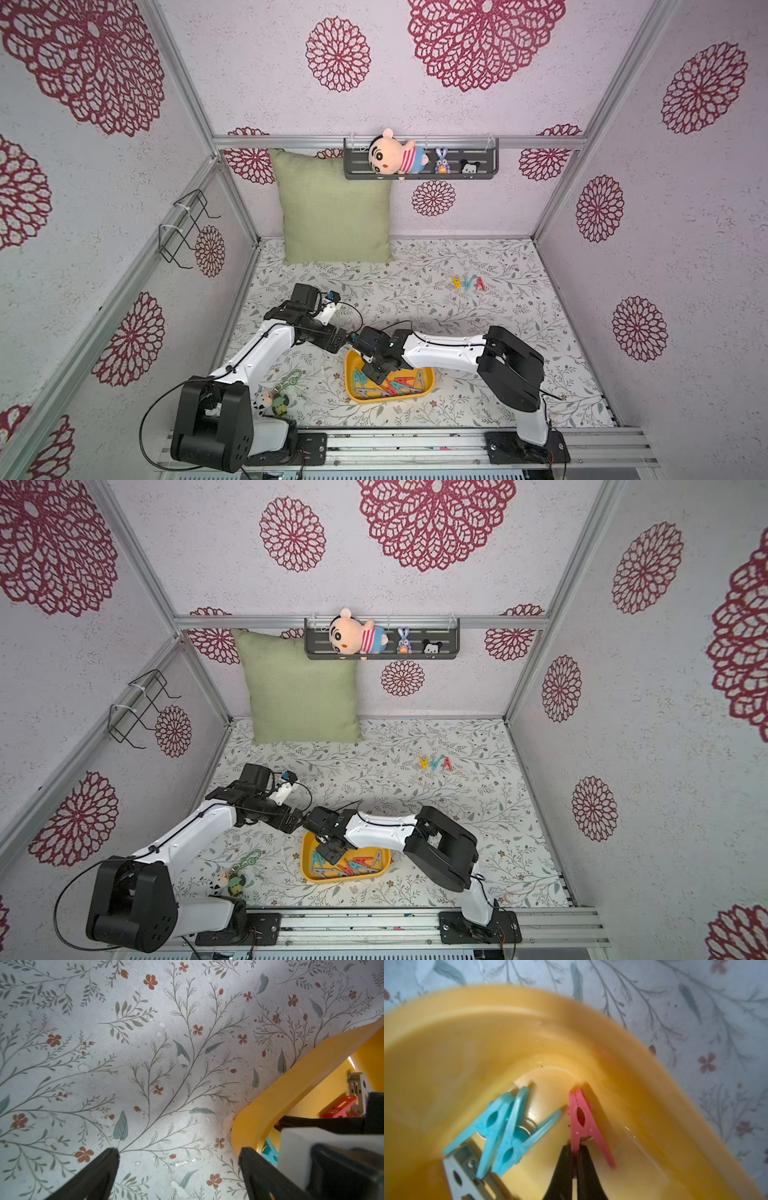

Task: Take the clothespins out of the storage box
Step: Pick up the clothespin from the storage box, then place the clothespin at the center of the board.

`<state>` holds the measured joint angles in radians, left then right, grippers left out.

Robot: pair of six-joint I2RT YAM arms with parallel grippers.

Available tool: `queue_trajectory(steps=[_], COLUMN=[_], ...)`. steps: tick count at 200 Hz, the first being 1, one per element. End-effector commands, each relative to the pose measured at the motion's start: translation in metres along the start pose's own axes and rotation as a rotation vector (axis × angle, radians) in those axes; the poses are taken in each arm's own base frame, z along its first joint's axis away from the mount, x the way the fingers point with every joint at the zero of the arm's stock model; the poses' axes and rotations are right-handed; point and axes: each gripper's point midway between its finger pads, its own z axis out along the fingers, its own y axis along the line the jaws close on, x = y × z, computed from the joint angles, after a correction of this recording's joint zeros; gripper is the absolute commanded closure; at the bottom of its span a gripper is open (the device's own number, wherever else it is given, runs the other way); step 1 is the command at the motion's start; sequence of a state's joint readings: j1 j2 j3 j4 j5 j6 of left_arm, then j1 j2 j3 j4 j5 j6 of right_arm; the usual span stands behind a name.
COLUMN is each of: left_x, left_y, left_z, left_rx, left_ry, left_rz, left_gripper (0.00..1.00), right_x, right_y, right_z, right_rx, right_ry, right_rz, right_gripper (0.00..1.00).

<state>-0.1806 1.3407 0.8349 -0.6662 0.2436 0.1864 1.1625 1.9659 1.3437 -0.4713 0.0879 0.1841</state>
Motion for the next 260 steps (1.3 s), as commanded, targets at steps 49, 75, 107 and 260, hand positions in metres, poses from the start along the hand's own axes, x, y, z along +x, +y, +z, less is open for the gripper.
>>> queue_trajectory(steps=[49, 75, 107, 260], left_x=[-0.008, -0.008, -0.007, -0.007], left_y=[0.001, 0.001, 0.001, 0.004], left_z=[-0.006, -0.006, -0.006, -0.004], left_rx=[-0.006, -0.007, -0.008, -0.023], left_ry=[-0.038, -0.042, -0.036, -0.031], left_rz=[0.009, 0.011, 0.010, 0.005], left_gripper=[0.01, 0.02, 0.02, 0.02], right_x=[-0.004, -0.005, -0.009, 0.059], right_y=[-0.010, -0.007, -0.006, -0.249], right_z=[-0.051, -0.061, -0.076, -0.174], right_rx=[0.028, 0.001, -0.024, 0.300], right_ry=[-0.110, -0.136, -0.189, -0.290], right_rz=[0.074, 0.102, 0.136, 0.887], right_gripper=[1.00, 1.00, 1.00, 1.00])
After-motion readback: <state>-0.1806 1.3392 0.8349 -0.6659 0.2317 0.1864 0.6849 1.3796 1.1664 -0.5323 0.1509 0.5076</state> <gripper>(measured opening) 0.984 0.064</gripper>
